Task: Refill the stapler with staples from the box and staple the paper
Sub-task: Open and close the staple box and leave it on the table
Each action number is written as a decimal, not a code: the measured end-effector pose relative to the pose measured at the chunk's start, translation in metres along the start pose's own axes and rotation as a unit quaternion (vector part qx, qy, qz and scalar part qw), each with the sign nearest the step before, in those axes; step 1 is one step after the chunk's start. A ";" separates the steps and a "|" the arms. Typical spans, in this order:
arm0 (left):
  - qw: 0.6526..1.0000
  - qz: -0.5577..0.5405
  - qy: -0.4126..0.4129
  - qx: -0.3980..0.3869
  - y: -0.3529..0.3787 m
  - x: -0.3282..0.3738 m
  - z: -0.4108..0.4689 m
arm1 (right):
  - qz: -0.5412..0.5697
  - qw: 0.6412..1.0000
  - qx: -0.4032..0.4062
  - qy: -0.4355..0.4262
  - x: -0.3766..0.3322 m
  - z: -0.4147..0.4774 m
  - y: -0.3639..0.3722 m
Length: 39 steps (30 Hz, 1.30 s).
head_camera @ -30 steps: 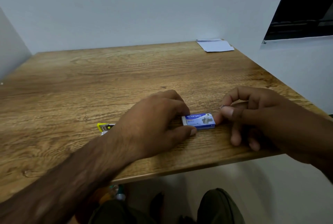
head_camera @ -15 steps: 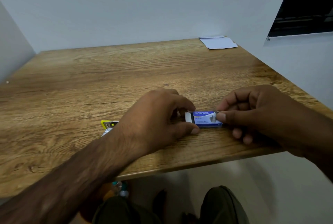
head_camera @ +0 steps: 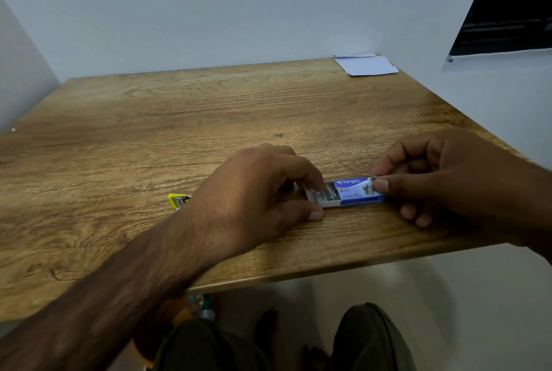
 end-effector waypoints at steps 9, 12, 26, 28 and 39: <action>0.999 -0.021 -0.033 0.025 -0.001 -0.002 -0.003 | -0.084 0.980 0.072 -0.166 -0.030 -0.011 -0.003; 0.999 -0.022 -0.042 0.026 0.000 -0.004 -0.003 | -0.091 0.976 0.017 -0.199 -0.037 -0.010 0.012; 0.999 -0.024 -0.008 0.042 0.000 -0.006 -0.005 | -0.166 0.969 -0.038 -0.177 -0.048 0.000 0.038; 0.999 -0.023 -0.006 0.044 0.000 -0.006 -0.005 | -0.202 0.962 -0.030 -0.180 -0.053 -0.002 0.040; 0.997 -0.054 -0.013 0.048 0.000 -0.006 -0.006 | -0.300 0.932 -0.010 -0.202 -0.061 -0.002 0.050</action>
Point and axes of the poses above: each hand's wrist, its own z-axis towards the middle knuckle, its own y-axis out of the palm, x = y × z, the point moved 6 cm from there along z, towards the middle knuckle, and after that the axes turned 3 degrees about -y, right-handed, at the moved point
